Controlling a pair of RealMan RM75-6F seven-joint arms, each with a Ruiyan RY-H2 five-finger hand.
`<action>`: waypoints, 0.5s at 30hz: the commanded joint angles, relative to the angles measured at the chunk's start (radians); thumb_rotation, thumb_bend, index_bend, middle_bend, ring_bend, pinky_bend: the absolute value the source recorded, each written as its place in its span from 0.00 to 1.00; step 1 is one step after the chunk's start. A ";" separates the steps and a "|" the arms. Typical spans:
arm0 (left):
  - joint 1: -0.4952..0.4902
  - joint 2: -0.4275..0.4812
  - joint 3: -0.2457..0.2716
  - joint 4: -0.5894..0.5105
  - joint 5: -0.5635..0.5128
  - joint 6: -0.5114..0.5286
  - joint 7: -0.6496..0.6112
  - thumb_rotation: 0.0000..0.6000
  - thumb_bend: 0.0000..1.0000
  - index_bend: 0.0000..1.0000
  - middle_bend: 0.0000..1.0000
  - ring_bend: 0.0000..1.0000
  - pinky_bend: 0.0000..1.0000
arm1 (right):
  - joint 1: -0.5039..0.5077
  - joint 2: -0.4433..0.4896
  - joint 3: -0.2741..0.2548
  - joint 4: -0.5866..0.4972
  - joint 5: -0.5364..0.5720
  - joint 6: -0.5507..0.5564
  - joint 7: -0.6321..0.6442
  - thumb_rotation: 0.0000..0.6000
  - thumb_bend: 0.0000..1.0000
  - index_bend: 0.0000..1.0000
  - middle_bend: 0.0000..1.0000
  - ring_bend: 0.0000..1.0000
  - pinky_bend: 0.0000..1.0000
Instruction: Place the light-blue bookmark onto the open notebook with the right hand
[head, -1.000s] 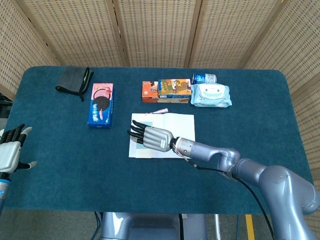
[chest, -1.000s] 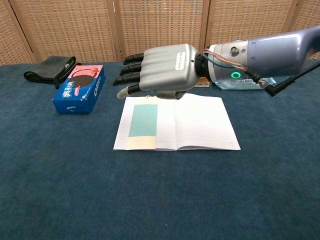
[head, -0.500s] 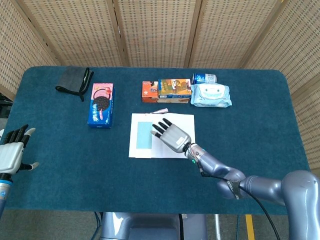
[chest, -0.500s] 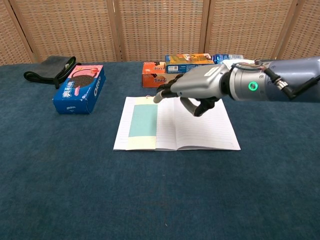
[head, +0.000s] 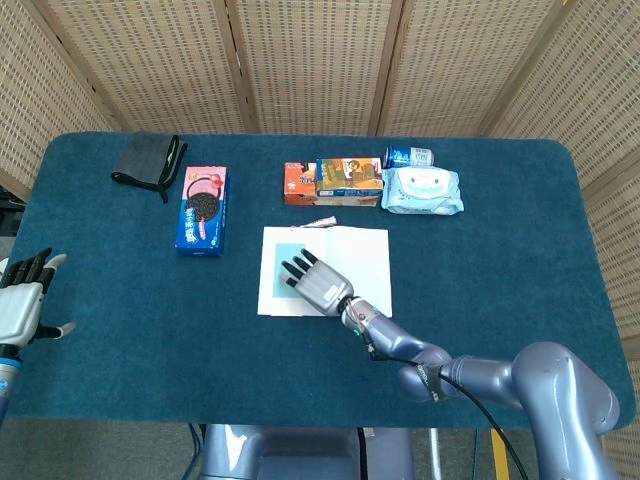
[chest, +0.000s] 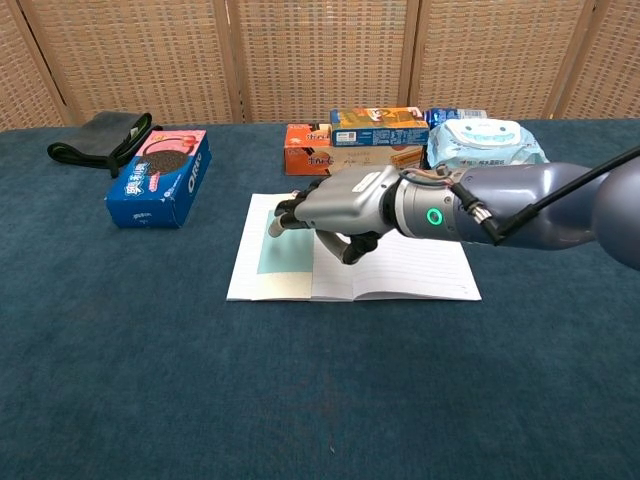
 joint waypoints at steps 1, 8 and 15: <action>0.000 -0.001 0.001 -0.001 0.001 0.000 0.001 1.00 0.00 0.00 0.00 0.00 0.00 | 0.004 -0.008 -0.003 0.009 0.003 -0.002 -0.006 1.00 1.00 0.00 0.00 0.00 0.00; -0.002 -0.002 0.001 0.002 -0.002 0.000 0.000 1.00 0.00 0.00 0.00 0.00 0.00 | 0.012 -0.036 -0.021 0.042 0.015 -0.017 -0.028 1.00 1.00 0.00 0.00 0.00 0.00; -0.002 -0.001 0.001 0.003 -0.003 -0.001 -0.005 1.00 0.00 0.00 0.00 0.00 0.00 | 0.023 -0.067 -0.026 0.071 0.017 -0.031 -0.032 1.00 1.00 0.00 0.00 0.00 0.00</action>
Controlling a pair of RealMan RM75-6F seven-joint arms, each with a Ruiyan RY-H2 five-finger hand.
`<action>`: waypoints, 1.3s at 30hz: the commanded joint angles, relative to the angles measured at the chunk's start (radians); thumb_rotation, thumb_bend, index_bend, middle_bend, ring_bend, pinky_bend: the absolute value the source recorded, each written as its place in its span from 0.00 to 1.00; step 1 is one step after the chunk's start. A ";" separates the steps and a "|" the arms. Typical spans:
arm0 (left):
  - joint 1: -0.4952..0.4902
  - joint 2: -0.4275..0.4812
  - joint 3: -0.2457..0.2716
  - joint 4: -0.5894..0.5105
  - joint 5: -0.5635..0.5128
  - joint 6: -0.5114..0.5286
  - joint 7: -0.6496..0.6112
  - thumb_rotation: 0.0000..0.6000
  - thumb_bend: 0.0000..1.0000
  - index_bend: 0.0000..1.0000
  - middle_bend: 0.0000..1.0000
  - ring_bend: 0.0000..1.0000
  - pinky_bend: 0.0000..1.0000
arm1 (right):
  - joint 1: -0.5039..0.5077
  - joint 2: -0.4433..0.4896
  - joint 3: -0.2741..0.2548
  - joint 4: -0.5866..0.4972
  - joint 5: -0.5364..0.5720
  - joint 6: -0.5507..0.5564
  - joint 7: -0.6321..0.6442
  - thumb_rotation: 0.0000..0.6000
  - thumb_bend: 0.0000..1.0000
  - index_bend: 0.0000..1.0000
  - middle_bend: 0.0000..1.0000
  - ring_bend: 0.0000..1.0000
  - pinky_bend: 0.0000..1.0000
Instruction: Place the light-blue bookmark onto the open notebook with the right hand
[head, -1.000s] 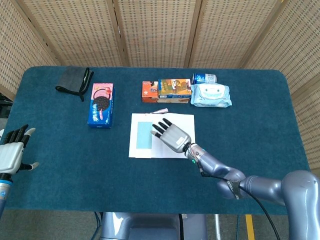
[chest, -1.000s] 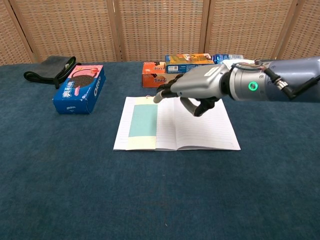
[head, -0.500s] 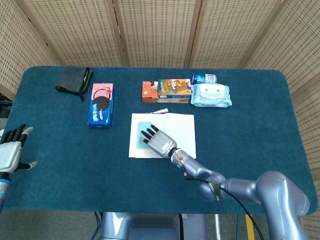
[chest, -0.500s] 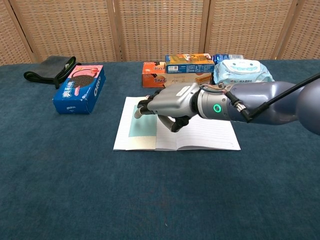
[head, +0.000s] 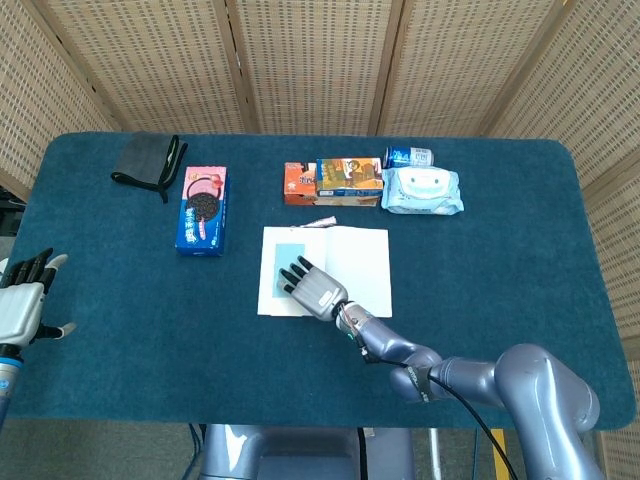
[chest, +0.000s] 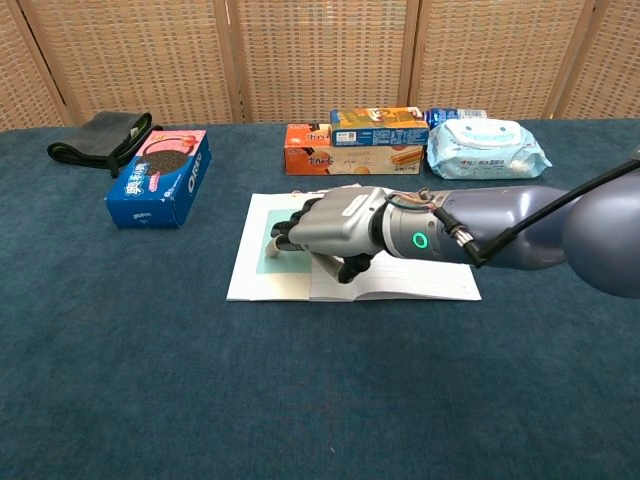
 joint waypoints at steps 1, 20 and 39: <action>0.000 0.001 -0.001 0.001 -0.001 0.000 -0.004 1.00 0.00 0.00 0.00 0.00 0.00 | 0.002 -0.005 -0.004 0.006 0.002 -0.004 -0.002 1.00 1.00 0.00 0.00 0.00 0.00; -0.002 -0.004 0.007 -0.003 0.003 0.001 0.010 1.00 0.00 0.00 0.00 0.00 0.00 | -0.022 0.100 -0.056 -0.126 0.077 0.024 -0.050 1.00 1.00 0.00 0.00 0.00 0.00; -0.001 -0.009 0.013 -0.010 0.011 0.008 0.020 1.00 0.00 0.00 0.00 0.00 0.00 | -0.047 0.097 -0.074 -0.211 0.260 0.139 -0.127 1.00 1.00 0.00 0.00 0.00 0.00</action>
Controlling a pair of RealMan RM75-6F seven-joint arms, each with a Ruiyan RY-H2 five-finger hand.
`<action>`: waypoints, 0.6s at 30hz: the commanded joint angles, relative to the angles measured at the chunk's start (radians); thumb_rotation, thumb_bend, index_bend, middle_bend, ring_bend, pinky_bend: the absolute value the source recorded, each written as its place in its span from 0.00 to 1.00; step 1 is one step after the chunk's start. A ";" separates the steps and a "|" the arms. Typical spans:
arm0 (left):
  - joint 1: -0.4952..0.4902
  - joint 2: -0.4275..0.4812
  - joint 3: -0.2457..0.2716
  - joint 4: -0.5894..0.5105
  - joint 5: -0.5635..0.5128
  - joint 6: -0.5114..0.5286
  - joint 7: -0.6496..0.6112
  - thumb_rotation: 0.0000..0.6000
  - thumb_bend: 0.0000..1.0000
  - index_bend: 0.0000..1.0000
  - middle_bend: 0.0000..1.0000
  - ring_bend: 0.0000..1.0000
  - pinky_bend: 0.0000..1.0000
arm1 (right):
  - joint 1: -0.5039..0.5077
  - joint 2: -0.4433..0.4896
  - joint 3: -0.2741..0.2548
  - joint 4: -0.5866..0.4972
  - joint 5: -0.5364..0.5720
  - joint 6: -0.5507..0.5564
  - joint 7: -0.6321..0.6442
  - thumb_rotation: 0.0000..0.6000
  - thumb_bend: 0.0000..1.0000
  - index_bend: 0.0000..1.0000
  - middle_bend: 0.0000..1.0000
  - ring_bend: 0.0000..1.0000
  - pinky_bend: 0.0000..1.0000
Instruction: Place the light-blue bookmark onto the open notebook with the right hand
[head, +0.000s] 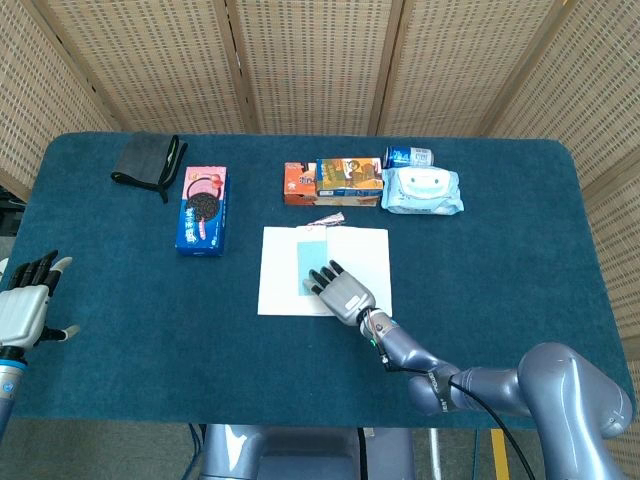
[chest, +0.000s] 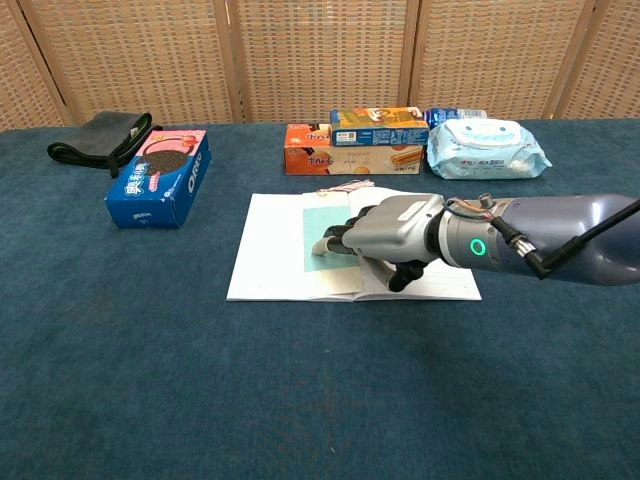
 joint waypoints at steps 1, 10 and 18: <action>0.000 0.001 0.000 -0.002 0.002 0.001 0.000 1.00 0.00 0.00 0.00 0.00 0.00 | -0.003 -0.008 0.001 -0.032 0.048 0.037 -0.028 1.00 1.00 0.00 0.00 0.00 0.00; 0.004 0.003 0.001 -0.004 0.009 0.010 -0.008 1.00 0.00 0.00 0.00 0.00 0.00 | 0.015 -0.093 0.034 -0.020 0.187 0.164 -0.148 1.00 1.00 0.00 0.00 0.00 0.00; 0.006 0.007 0.001 -0.003 0.010 0.009 -0.016 1.00 0.00 0.00 0.00 0.00 0.00 | 0.026 -0.133 0.068 -0.012 0.292 0.201 -0.206 1.00 1.00 0.00 0.00 0.00 0.00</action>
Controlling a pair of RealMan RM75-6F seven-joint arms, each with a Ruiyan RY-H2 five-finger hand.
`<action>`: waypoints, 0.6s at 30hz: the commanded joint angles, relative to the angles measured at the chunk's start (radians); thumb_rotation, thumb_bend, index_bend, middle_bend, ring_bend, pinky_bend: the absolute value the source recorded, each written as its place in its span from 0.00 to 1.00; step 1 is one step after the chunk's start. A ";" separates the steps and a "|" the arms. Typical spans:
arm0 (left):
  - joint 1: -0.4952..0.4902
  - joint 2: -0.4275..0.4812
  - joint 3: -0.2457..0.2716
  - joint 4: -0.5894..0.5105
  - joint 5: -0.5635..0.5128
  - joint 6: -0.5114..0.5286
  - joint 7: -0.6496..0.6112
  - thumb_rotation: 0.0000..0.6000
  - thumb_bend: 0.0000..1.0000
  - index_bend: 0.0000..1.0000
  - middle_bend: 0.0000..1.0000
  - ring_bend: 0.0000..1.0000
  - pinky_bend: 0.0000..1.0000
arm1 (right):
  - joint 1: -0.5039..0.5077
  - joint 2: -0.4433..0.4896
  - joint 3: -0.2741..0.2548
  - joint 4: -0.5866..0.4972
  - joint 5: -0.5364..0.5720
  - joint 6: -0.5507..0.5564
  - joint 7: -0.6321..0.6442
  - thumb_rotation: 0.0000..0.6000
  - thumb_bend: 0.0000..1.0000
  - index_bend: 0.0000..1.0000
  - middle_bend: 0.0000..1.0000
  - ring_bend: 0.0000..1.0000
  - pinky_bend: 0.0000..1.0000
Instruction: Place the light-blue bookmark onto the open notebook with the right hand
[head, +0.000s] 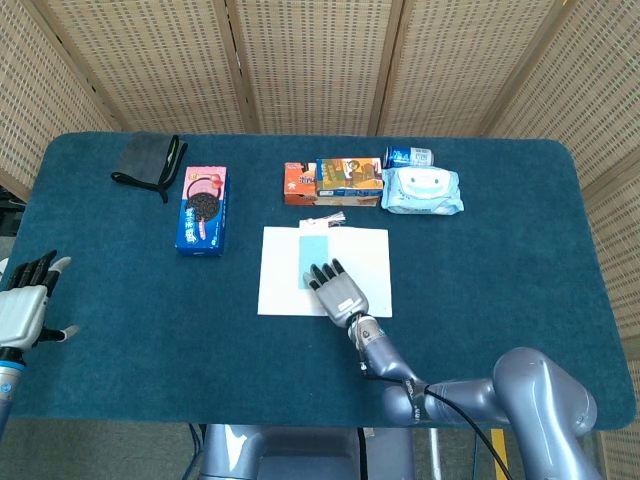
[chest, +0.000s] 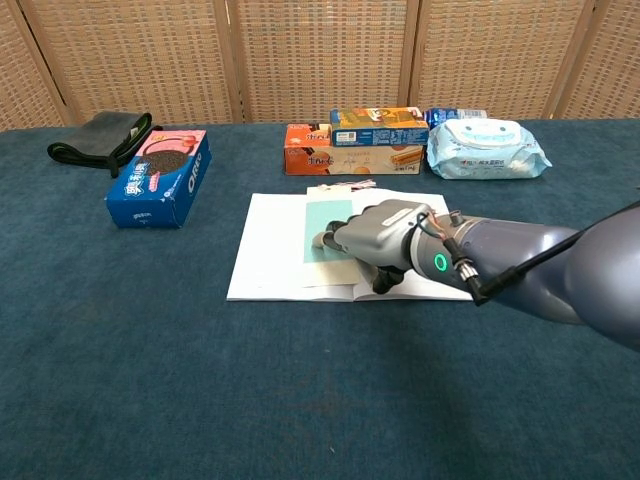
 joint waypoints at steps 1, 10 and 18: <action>0.001 0.002 -0.001 0.000 0.000 0.002 -0.004 1.00 0.00 0.00 0.00 0.00 0.00 | 0.005 -0.006 0.004 -0.009 0.023 0.013 -0.028 1.00 1.00 0.00 0.00 0.00 0.00; 0.001 0.000 0.000 0.001 0.003 0.002 -0.004 1.00 0.00 0.00 0.00 0.00 0.00 | 0.005 0.024 -0.010 -0.059 0.057 0.012 -0.066 1.00 1.00 0.00 0.00 0.00 0.00; -0.001 -0.004 0.001 0.001 -0.001 -0.001 0.007 1.00 0.00 0.00 0.00 0.00 0.00 | -0.004 0.041 -0.009 -0.084 0.043 0.005 -0.048 1.00 1.00 0.00 0.00 0.00 0.00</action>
